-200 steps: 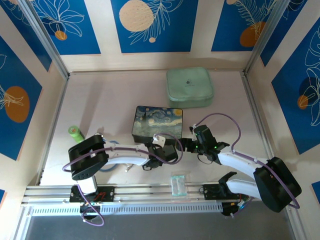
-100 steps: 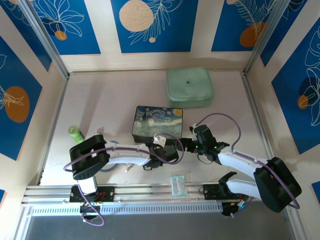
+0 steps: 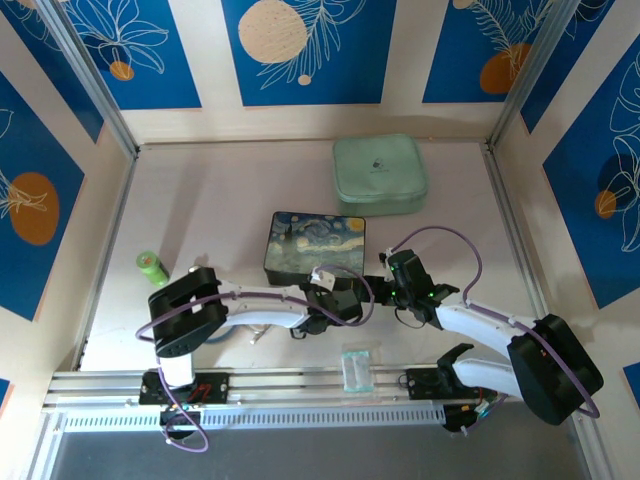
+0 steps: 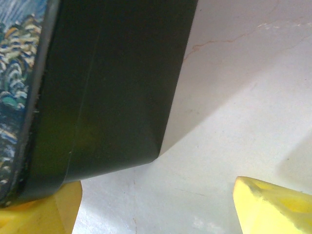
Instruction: Unlock a padlock with a key
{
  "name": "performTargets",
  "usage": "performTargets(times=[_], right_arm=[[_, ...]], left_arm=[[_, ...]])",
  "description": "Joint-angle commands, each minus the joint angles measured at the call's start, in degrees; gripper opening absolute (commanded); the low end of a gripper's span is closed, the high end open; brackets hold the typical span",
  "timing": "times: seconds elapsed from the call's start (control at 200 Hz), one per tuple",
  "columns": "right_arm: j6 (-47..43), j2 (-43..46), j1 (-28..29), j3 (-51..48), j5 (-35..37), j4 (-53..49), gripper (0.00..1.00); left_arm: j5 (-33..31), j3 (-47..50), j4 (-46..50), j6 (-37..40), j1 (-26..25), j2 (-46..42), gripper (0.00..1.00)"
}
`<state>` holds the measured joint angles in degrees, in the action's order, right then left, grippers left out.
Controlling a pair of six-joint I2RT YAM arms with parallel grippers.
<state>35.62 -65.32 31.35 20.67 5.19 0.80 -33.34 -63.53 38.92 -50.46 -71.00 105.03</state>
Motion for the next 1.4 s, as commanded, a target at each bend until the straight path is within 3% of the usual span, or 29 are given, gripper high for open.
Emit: performTargets(times=[0.0, 0.53, 0.575, 0.615, 0.73, 0.78, 0.966, 1.101, 1.286, 1.391], right_arm=[[0.5, 1.1, -0.2, -0.5, -0.3, 0.4, 0.81], [0.2, 1.6, -0.1, -0.3, -0.8, 0.3, 0.82], [0.3, 2.8, -0.2, -0.7, -0.8, 0.3, 0.84], [0.6, 4.3, 0.0, -0.9, -0.6, -0.3, 1.0], [0.4, 10.0, 0.6, -1.8, 1.1, -2.0, 0.99], [0.0, 12.6, 0.6, -2.1, 0.9, -2.9, 0.99], [0.2, 19.8, 1.3, -1.4, -0.1, -7.1, 0.99], [2.2, 20.8, 5.9, -0.9, 0.4, -5.8, 0.97], [3.3, 12.2, 18.4, 4.6, 11.5, -4.4, 0.95], [2.7, 3.1, 23.3, 9.1, 13.0, -2.2, 0.92]], left_arm=[[-1.0, -1.6, 3.0, 0.4, -0.9, 1.0, 0.23], [-0.3, -1.4, 2.5, 0.0, -2.7, -1.0, 0.3], [-0.3, -0.6, 1.8, 0.3, -2.7, -2.2, 0.38], [-0.4, 0.4, 0.6, 0.8, -2.5, -3.8, 0.49], [-0.5, 3.0, -2.7, 2.6, -1.7, -10.0, 0.91], [-1.0, 3.9, -4.2, 3.8, -1.4, -12.9, 1.0], [0.6, 7.5, -9.6, 7.0, 1.3, -22.7, 1.0], [9.6, 12.6, -17.7, 10.2, 7.7, -30.5, 1.0], [13.4, 15.1, -20.6, 14.1, 16.3, -37.7, 1.0], [18.1, 16.2, -22.1, 14.1, 21.0, -40.3, 1.0]])
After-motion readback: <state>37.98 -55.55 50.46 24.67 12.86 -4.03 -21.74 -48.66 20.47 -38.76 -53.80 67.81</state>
